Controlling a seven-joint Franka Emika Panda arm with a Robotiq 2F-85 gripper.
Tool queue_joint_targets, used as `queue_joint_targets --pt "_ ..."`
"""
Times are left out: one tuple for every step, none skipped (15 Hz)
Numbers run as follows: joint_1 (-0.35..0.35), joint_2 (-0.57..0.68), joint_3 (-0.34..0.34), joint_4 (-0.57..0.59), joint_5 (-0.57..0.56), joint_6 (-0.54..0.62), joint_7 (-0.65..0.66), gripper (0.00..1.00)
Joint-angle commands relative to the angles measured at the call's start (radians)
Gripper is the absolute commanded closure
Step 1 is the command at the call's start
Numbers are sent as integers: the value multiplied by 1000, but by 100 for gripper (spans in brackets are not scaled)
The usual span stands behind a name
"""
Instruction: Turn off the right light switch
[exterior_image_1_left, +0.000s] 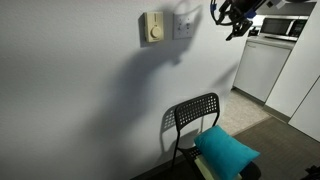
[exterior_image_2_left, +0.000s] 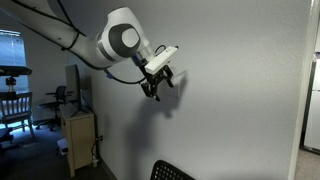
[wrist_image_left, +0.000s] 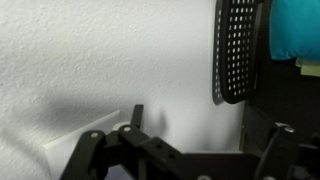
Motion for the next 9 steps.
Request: queue_joint_targets --pt "10 79 12 115 -9 -10 -36 0" --pt "14 95 16 138 -1 -10 -49 0" --pt "19 116 20 166 19 -12 -71 0" --pt "21 136 25 190 34 -11 -91 0" --pt "22 154 31 216 41 -18 -106 0" --pt "22 173 37 243 44 -26 -122 0" --pt "21 191 45 268 51 -33 -139 0" --pt "19 207 51 289 58 -37 -156 0" --pt "18 224 58 312 61 -41 -168 0"
